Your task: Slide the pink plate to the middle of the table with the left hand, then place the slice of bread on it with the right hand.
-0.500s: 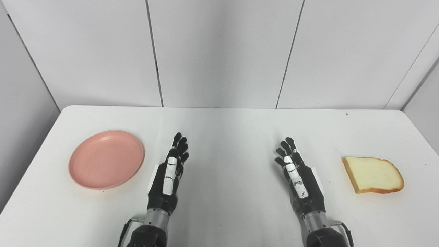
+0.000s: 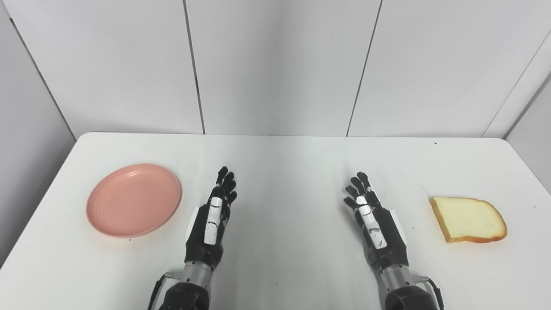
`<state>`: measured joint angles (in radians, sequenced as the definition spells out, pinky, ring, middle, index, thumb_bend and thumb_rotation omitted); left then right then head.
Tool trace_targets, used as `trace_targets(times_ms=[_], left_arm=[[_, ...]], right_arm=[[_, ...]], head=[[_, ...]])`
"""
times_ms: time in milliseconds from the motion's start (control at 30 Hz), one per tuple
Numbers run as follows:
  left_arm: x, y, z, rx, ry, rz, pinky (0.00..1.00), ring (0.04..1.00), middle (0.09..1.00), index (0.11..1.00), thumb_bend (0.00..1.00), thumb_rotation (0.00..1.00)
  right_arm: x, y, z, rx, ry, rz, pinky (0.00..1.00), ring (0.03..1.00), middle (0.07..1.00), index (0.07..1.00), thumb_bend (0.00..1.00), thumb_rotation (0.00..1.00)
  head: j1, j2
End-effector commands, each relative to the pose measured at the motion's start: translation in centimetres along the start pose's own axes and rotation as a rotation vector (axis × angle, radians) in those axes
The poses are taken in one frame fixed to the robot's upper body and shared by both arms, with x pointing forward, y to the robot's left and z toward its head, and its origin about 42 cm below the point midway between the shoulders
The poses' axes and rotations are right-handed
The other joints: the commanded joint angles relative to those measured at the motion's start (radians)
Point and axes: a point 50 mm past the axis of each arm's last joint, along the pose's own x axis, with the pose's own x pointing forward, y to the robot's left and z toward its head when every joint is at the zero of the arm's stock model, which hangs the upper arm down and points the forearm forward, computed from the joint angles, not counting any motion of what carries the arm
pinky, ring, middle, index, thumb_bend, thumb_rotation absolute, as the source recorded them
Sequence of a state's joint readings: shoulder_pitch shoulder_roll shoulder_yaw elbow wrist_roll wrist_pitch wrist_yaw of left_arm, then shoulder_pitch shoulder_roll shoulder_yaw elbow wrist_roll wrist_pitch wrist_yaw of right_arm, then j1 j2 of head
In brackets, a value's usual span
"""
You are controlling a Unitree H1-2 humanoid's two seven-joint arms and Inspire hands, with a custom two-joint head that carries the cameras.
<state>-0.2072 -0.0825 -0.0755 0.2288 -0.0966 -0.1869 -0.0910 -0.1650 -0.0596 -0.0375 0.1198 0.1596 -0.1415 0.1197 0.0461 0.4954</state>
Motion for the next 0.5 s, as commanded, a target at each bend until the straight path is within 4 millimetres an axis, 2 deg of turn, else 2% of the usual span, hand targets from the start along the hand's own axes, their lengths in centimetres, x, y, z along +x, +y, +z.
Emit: trace_targets(times_ms=[0,467], left_arm=[[-1.21,0.42,-1.38,0.002,0.043,0.010,1.00,1.000,1.000,1.000,0.68,1.00],[-0.78,0.93,-1.30,-0.015,0.053,0.006,1.00,1.000,1.000,1.000,0.67,1.00]], right_arm=[[1.21,0.35,1.61,-0.008,-0.079,0.017,0.94,0.948,0.966,0.979,0.65,0.78],[2.01,0.91,1.30,-0.013,-0.082,0.028,0.93,0.945,0.962,0.988,0.62,0.79]], head=[[0.000,0.001],[-0.028,0.016]])
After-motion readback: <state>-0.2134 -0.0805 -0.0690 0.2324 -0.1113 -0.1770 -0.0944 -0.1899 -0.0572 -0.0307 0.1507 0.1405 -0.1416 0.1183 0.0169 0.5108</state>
